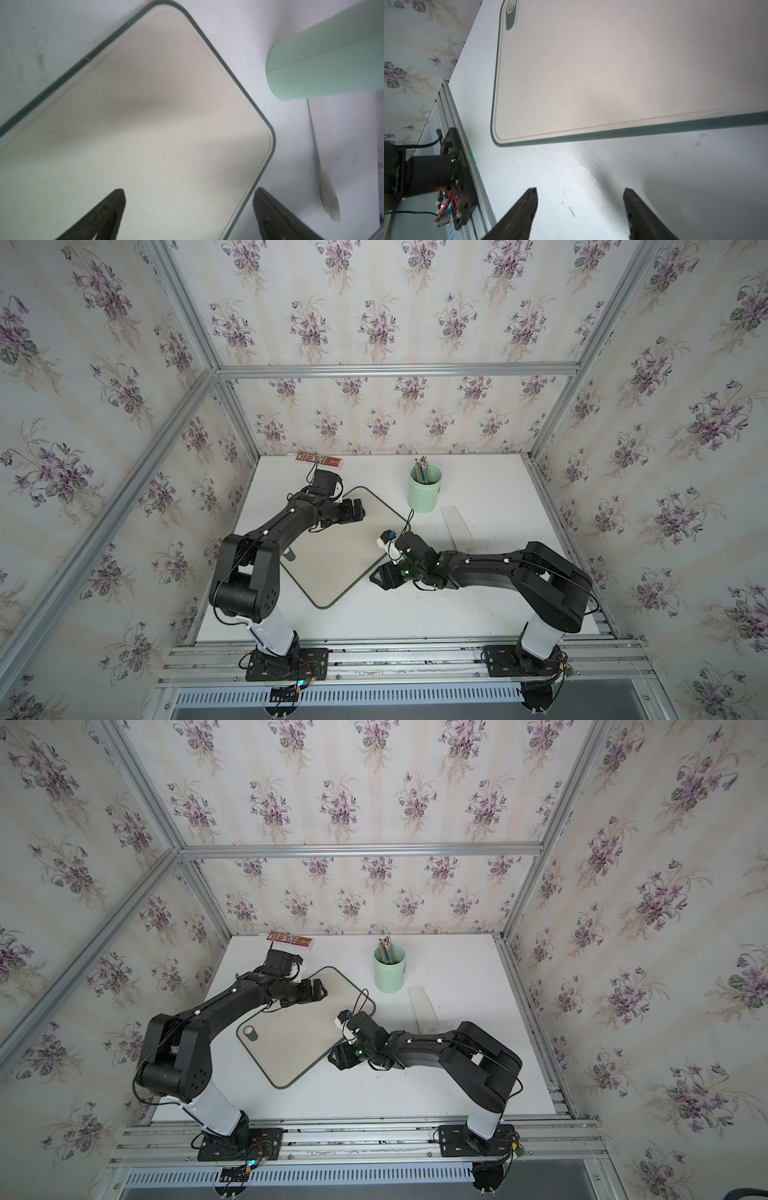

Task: Align the knife with the edge of the cutting board
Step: Adjust the work surface at the center of the board.

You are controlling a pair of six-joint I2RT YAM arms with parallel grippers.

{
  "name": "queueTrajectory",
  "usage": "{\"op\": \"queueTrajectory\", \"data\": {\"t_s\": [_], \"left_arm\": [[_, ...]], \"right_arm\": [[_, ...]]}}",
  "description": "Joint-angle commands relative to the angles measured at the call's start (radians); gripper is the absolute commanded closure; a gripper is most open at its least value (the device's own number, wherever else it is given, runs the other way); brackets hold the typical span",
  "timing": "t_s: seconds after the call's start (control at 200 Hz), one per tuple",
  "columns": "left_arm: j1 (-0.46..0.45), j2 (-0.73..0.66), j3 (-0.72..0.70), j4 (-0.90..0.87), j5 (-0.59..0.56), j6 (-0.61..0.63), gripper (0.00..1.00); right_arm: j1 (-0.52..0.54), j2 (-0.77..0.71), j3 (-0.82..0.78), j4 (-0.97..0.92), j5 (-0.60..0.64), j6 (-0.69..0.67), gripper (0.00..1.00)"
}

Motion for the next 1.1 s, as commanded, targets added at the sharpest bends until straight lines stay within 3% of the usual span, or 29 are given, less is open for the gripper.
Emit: {"op": "queueTrajectory", "data": {"t_s": [0.0, 0.135, 0.245, 0.549, 0.679, 0.824, 1.094], "left_arm": [[0.003, -0.120, -0.054, -0.105, -0.213, -0.095, 0.01], [0.004, -0.273, -0.148, -0.298, -0.390, -0.253, 0.01], [0.003, -0.346, -0.244, -0.412, -0.467, -0.357, 0.01], [0.003, -0.575, -0.463, -0.484, -0.436, -0.478, 0.01], [0.004, -0.661, -0.528, -0.458, -0.434, -0.503, 0.01], [0.021, -0.640, -0.560, -0.412, -0.384, -0.527, 0.01], [0.024, -0.461, -0.591, -0.211, -0.217, -0.451, 0.01]], "right_arm": [[-0.071, -0.010, 0.010, -0.060, 0.035, -0.030, 0.29], [-0.173, 0.034, 0.086, -0.119, 0.083, -0.047, 0.26], [-0.231, 0.109, 0.194, -0.173, 0.157, -0.061, 0.23], [-0.291, 0.309, 0.468, -0.287, 0.288, -0.146, 0.19], [-0.301, 0.360, 0.511, -0.271, 0.216, -0.158, 0.19], [-0.299, 0.381, 0.494, -0.260, 0.141, -0.157, 0.19], [-0.290, 0.350, 0.384, -0.200, -0.003, -0.130, 0.22]]}}
